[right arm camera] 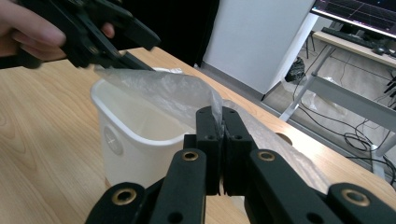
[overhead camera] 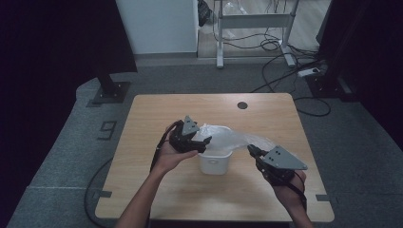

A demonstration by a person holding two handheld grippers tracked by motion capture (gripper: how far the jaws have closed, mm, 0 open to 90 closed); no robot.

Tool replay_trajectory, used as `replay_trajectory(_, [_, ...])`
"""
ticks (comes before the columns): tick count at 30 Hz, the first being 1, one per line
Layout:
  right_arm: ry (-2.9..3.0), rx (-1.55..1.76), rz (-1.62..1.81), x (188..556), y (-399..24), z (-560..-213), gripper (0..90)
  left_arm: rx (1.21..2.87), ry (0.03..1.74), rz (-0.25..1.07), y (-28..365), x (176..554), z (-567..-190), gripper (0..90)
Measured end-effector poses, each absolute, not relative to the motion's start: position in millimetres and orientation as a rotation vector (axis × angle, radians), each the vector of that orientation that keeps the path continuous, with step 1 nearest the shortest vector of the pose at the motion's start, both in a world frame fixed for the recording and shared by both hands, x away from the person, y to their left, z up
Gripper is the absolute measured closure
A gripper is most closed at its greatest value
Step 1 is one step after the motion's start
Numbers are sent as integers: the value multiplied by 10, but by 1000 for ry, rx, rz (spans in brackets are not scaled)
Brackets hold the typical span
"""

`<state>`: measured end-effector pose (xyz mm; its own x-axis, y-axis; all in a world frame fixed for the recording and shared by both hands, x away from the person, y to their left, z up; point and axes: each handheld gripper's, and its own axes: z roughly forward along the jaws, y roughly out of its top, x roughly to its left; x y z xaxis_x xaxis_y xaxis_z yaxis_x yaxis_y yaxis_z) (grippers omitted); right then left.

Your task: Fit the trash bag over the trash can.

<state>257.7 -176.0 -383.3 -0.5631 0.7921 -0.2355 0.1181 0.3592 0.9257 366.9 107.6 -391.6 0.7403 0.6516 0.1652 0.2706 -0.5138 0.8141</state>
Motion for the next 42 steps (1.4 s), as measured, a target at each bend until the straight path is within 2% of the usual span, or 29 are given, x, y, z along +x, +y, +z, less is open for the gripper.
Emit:
replay_trajectory(12, [1897, 790, 1241, 2547, -1772, -3780, 869, 2155, 648, 530, 971, 3511, -3891, 300])
replay_trajectory(27, [1867, 761, 1259, 2549, -1700, -3655, 869, 2174, 632, 508, 668, 3507, -4001, 285])
replay_trajectory(42, [1881, 785, 1231, 2625, -1684, -3755, 868, 2006, 638, 537, 1087, 3352, -3792, 295])
